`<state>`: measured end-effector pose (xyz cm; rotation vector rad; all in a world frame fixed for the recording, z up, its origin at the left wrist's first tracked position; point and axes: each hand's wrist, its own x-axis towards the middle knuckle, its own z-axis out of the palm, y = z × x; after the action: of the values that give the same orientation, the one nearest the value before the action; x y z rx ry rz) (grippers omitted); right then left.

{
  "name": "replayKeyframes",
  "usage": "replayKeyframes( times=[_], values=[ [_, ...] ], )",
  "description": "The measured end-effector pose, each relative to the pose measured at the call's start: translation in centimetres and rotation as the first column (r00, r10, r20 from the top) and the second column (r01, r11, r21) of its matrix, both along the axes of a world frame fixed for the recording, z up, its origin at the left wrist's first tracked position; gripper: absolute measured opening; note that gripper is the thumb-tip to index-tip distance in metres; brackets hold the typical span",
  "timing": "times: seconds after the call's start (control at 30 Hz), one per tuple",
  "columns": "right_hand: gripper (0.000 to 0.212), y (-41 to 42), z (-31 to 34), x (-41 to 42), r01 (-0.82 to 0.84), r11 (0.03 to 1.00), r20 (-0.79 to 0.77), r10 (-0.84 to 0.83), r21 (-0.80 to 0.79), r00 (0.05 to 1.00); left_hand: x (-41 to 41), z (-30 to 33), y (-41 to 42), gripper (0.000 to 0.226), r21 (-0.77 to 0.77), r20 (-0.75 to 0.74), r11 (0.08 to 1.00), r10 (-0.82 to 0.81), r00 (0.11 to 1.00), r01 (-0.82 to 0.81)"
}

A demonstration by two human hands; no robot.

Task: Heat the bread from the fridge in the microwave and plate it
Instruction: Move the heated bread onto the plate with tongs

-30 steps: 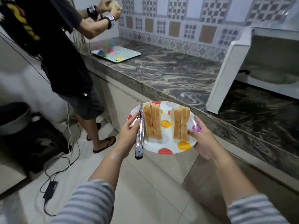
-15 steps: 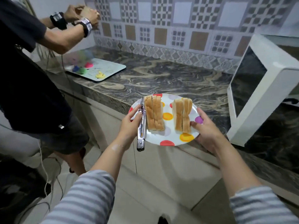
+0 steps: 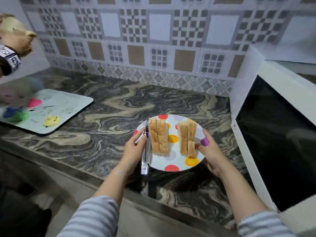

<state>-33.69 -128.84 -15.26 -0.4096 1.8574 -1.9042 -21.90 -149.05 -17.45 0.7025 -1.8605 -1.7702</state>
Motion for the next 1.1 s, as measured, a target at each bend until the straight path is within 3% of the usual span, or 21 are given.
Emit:
replayKeyframes(
  times=[0.27,0.47,0.67,1.1],
  values=[
    [0.062,-2.7,-1.7,-6.9,0.133,0.915,-0.164,-0.074,0.382,0.984,-8.6,-0.7,-5.4,0.040,-0.175,0.124,0.976,-0.113,0.986,0.134],
    [0.061,-4.5,-3.8,-10.2,0.185,0.603,-0.254,0.030,0.776,0.967,-12.2,-1.3,-8.1,0.045,-0.483,0.474,0.811,-0.077,0.877,0.332],
    [0.060,-5.3,-4.5,-10.1,0.279,0.403,-0.350,0.115,0.872,0.930,-13.6,-2.5,-8.8,0.049,-0.628,0.601,0.638,0.036,0.799,0.444],
    [0.052,-5.5,-4.9,-10.1,0.333,0.309,-0.393,0.159,0.891,0.906,-13.4,-3.0,-8.7,0.049,-0.684,0.608,0.576,0.111,0.786,0.448]
  ],
)
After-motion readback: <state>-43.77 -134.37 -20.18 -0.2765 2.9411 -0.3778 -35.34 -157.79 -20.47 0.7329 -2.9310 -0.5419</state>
